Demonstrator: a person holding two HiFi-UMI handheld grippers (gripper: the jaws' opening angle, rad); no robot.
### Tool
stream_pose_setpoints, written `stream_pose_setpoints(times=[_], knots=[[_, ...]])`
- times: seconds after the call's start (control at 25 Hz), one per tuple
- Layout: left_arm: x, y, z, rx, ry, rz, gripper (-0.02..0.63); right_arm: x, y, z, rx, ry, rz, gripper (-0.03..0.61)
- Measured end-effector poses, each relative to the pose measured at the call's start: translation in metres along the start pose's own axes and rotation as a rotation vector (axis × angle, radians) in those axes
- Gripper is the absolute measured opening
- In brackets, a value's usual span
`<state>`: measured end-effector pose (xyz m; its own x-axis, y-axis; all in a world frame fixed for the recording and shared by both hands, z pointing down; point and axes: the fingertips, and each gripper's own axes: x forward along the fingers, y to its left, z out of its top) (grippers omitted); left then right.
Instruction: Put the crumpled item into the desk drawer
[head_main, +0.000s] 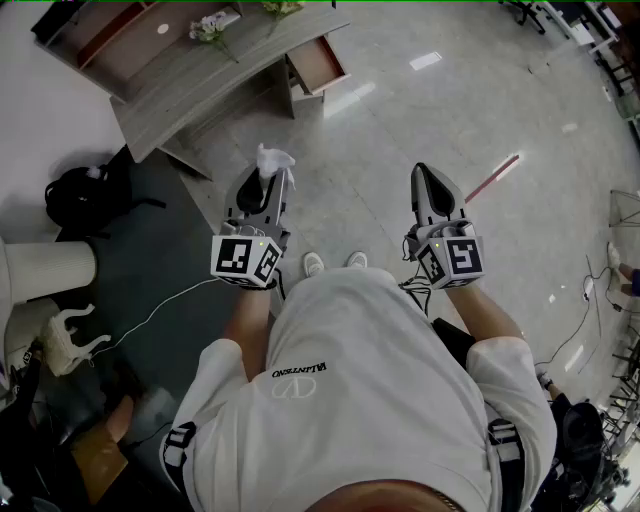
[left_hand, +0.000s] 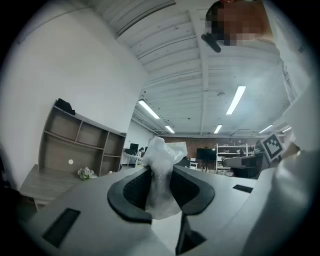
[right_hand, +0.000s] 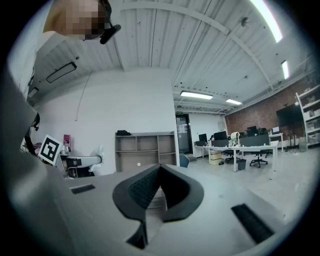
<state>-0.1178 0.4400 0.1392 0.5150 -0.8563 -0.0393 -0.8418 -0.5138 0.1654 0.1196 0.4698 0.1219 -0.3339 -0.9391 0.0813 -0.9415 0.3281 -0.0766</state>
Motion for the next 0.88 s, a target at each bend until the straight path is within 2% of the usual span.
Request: stream_pose_setpoints(times=[0.28, 0.56, 0.88], knots=[[-0.002, 0.018, 0.002, -0.006, 0.003, -0.018, 0.101, 0.016, 0.016, -0.006, 0.037, 0.027, 0.009, -0.002], [-0.003, 0.03, 0.0, -0.012, 0.003, -0.068, 0.101, 0.025, 0.036, -0.008, 0.007, 0.018, -0.004, -0.002], [0.012, 0.039, -0.009, -0.026, 0.026, -0.094, 0.101, 0.037, 0.035, -0.019, 0.018, 0.039, -0.024, -0.002]])
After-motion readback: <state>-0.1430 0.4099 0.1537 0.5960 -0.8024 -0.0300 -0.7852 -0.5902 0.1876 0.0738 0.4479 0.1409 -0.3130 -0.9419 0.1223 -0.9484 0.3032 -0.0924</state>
